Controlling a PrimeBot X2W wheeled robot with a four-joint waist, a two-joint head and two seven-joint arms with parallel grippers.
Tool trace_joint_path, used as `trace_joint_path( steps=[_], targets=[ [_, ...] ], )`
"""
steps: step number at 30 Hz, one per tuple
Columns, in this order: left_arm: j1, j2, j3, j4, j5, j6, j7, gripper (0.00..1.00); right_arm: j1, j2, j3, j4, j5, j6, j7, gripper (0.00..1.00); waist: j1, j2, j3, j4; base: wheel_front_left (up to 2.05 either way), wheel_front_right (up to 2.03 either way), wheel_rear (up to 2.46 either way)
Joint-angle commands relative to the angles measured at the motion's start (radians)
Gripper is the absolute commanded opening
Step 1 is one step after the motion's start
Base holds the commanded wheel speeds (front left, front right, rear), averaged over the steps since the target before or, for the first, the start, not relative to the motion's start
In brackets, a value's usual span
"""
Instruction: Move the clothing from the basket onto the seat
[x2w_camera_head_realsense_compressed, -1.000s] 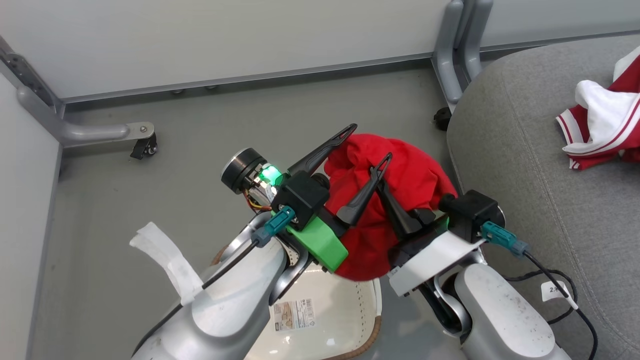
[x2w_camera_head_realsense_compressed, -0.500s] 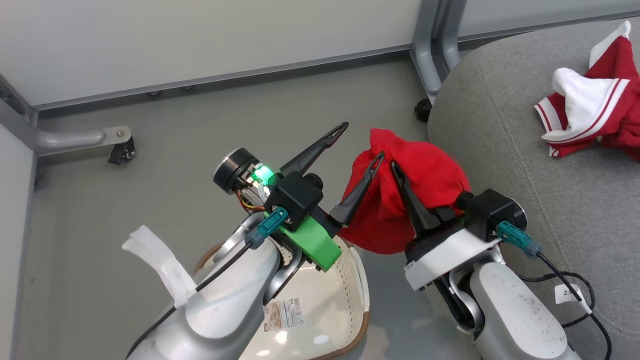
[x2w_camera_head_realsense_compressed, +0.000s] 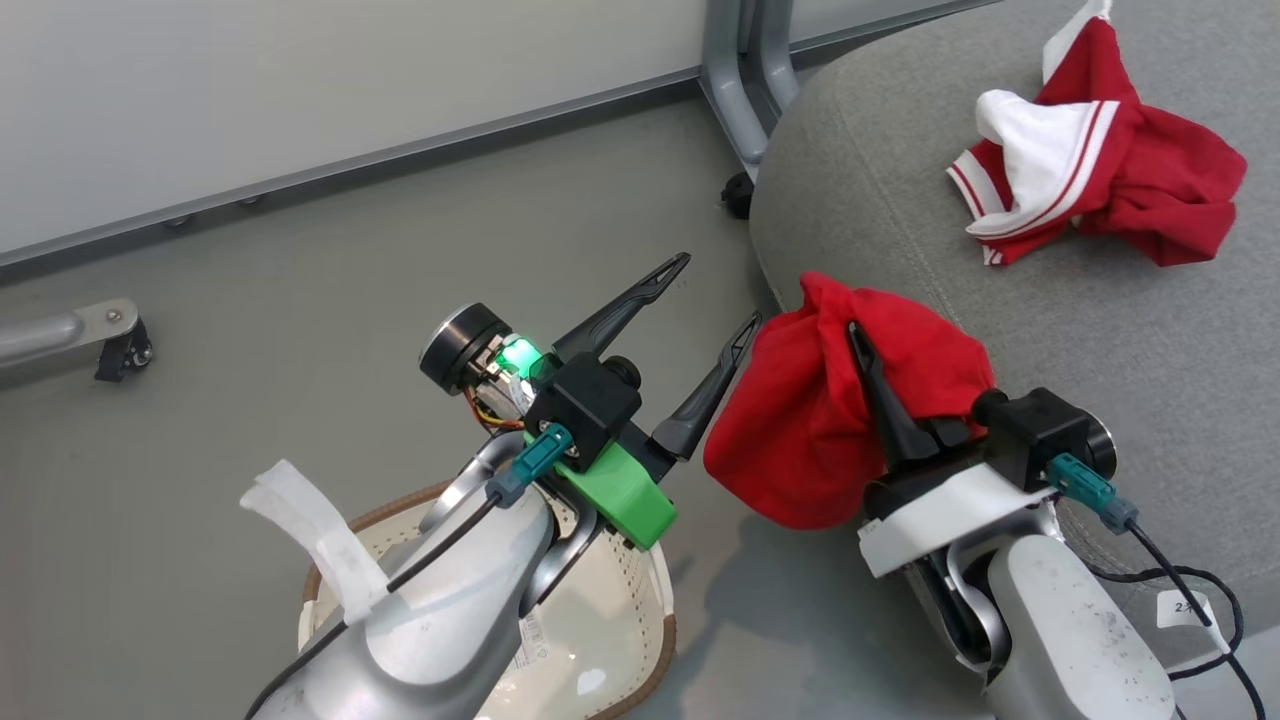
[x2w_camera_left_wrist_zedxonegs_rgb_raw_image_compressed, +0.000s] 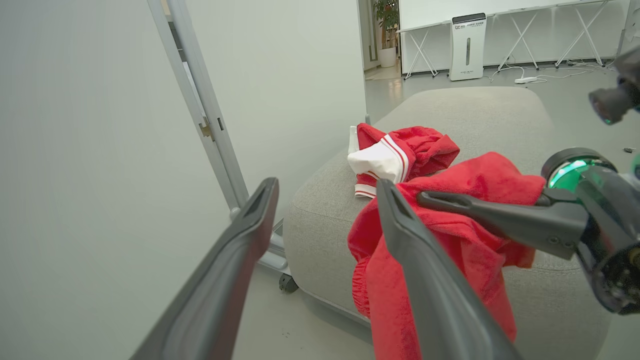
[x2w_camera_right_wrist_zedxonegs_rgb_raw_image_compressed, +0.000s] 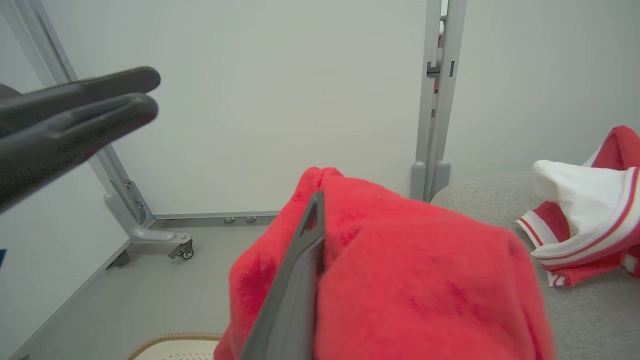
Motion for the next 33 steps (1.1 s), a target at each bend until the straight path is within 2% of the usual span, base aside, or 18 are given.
trace_joint_path(
  steps=[1,10,18,25,33],
  targets=[
    [0.009,0.009,0.0,-0.004,0.004,0.002,-0.003,1.0,0.015,-0.003,-0.011,-0.009,-0.009,-0.001,-0.002,0.0,0.0,0.0085,0.018,-0.052,0.0,0.0,0.0],
    [0.004,0.017,-0.006,0.0,0.007,0.003,-0.003,1.0,0.058,-0.003,-0.07,-0.035,-0.053,-0.001,-0.002,0.0,0.0,0.0085,0.035,-0.141,0.0,0.0,0.0],
    [0.003,0.023,-0.015,0.005,0.01,0.004,-0.003,1.0,0.095,-0.003,-0.122,-0.054,-0.077,-0.001,-0.002,0.0,0.0,0.0085,0.045,-0.19,0.0,0.0,0.0],
    [0.002,0.026,-0.018,0.006,0.01,0.004,-0.003,1.0,0.096,-0.003,-0.125,-0.061,-0.072,-0.001,-0.002,0.0,0.0,0.0085,0.05,-0.207,0.0,0.0,0.0],
    [0.002,0.036,-0.018,-0.003,0.007,0.008,-0.003,1.0,0.017,-0.003,-0.168,-0.073,-0.106,-0.001,-0.002,0.0,0.0,0.0085,0.083,-0.202,0.0,0.0,0.0]
  ],
)
